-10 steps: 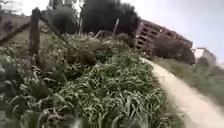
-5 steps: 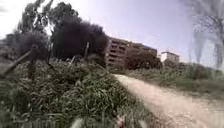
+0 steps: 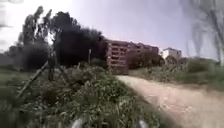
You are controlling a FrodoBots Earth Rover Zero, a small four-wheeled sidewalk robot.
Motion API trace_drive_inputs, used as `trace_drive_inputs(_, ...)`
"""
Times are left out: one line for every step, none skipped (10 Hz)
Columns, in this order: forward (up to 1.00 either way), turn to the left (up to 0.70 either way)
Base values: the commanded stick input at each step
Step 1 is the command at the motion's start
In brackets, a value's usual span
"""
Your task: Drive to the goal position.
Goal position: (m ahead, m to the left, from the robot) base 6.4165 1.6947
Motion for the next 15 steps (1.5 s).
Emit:
trace_drive_inputs(0.00,0.00)
trace_drive_inputs(0.00,0.00)
trace_drive_inputs(0.00,0.00)
trace_drive_inputs(0.00,0.00)
trace_drive_inputs(0.00,0.00)
trace_drive_inputs(0.00,0.00)
trace_drive_inputs(0.00,-0.15)
trace_drive_inputs(0.00,-0.46)
trace_drive_inputs(0.00,-0.76)
trace_drive_inputs(0.00,-1.00)
trace_drive_inputs(0.00,-1.00)
trace_drive_inputs(0.00,-1.00)
trace_drive_inputs(0.00,-1.00)
trace_drive_inputs(0.00,-1.00)
trace_drive_inputs(0.00,-1.00)
